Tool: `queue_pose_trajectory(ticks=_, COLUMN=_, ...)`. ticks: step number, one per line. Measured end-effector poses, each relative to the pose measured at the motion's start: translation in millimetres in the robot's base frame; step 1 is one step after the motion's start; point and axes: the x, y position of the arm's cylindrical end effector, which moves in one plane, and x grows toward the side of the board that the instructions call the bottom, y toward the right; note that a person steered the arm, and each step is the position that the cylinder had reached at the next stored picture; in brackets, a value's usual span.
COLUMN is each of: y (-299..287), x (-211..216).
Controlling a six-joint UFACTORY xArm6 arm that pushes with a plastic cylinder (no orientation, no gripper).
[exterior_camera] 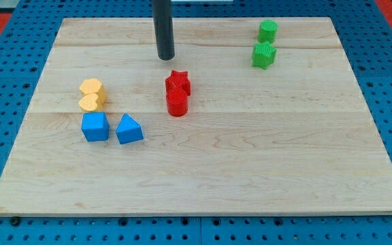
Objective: Place your arm vertical to the blue triangle
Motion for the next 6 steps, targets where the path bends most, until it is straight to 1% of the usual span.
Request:
queue_pose_trajectory(ticks=2, y=-4.9, x=-1.3)
queue_pose_trajectory(ticks=6, y=-33.0, x=-1.2)
